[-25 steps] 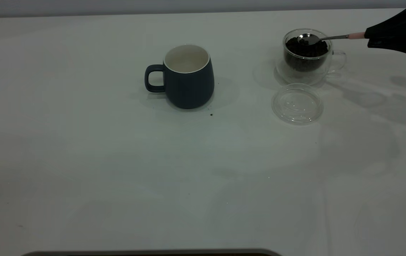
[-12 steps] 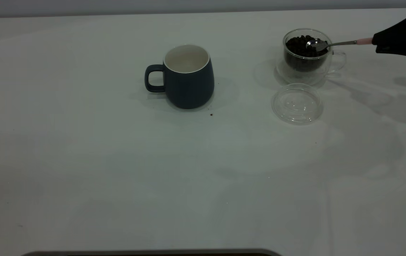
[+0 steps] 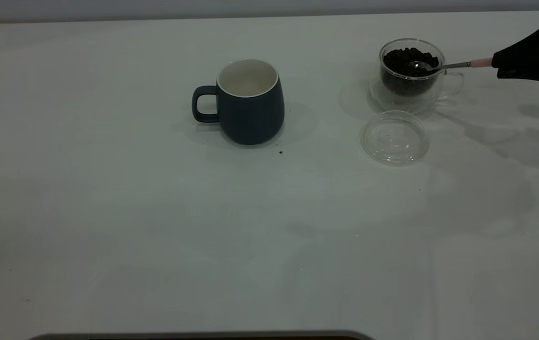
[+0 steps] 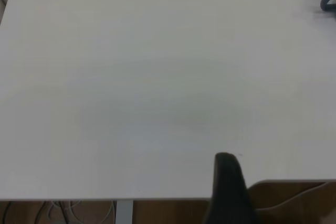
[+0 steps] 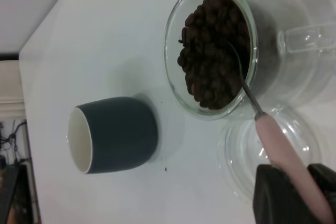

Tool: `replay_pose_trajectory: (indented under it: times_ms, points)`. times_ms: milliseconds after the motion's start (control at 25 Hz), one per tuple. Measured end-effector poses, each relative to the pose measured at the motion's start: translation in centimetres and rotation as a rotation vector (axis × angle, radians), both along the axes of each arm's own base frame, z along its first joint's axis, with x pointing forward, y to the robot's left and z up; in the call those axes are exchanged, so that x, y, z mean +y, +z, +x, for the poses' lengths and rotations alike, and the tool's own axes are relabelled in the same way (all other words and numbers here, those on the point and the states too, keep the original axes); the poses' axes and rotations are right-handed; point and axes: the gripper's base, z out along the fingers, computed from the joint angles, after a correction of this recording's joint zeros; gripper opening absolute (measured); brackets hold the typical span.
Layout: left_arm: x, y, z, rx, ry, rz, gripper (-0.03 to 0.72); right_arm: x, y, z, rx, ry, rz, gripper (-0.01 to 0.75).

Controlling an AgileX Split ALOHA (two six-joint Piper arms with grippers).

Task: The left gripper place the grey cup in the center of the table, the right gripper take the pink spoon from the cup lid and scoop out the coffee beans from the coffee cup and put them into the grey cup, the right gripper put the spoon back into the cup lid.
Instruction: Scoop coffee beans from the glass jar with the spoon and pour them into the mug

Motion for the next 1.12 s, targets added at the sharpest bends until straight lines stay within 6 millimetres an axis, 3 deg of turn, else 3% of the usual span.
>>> replay_pose_trajectory:
  times_ms: [1120]
  points:
    - [0.00, 0.00, 0.00, 0.000, 0.002, -0.002, 0.567, 0.11, 0.50, 0.18, 0.134, -0.151, 0.178, 0.114]
